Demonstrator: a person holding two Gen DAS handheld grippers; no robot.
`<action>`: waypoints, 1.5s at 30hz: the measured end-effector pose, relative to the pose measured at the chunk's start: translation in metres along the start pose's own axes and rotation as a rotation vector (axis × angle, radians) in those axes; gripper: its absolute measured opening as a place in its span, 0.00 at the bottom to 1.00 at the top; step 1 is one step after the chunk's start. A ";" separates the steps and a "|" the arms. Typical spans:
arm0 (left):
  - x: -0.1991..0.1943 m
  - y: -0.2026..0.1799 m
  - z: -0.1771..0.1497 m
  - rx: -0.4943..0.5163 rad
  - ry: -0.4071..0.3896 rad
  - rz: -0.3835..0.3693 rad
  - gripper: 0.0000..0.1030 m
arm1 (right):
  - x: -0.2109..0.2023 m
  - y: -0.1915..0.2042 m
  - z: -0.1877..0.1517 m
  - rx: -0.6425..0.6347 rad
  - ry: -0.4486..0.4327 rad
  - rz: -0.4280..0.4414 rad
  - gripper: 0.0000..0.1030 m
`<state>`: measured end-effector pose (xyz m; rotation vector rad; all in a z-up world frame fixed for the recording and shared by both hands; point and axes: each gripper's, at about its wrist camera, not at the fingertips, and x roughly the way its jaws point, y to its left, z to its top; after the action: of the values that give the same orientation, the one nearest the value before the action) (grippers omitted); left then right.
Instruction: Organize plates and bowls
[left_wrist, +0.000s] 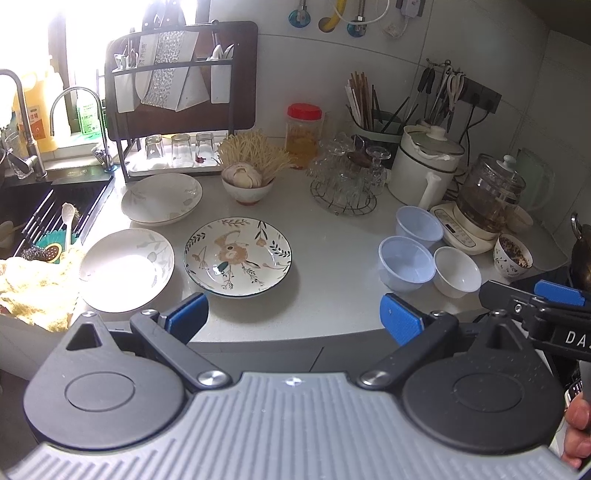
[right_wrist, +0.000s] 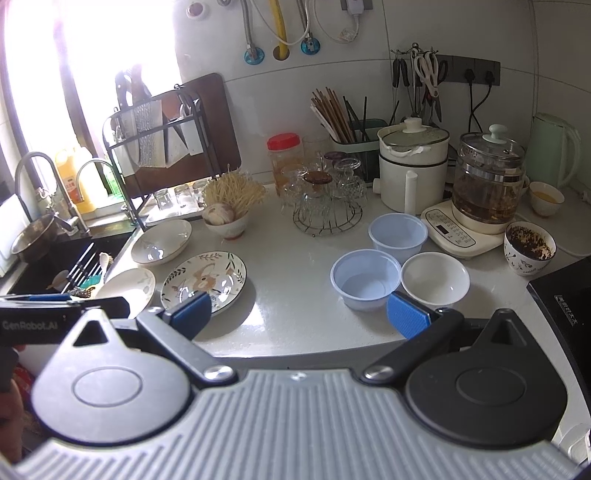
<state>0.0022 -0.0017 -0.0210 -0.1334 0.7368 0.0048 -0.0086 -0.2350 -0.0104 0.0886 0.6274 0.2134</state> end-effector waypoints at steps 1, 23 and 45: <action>0.000 0.001 0.000 0.000 0.000 0.000 0.98 | 0.000 0.000 0.001 0.000 0.001 0.000 1.00; -0.014 -0.008 -0.026 -0.002 0.046 0.012 0.98 | -0.011 -0.002 -0.017 0.002 0.028 0.017 1.00; 0.018 0.018 0.007 0.003 0.078 -0.042 0.98 | 0.008 0.012 -0.003 0.012 0.029 -0.017 1.00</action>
<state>0.0198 0.0163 -0.0302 -0.1468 0.8121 -0.0420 -0.0058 -0.2211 -0.0155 0.0914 0.6580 0.1945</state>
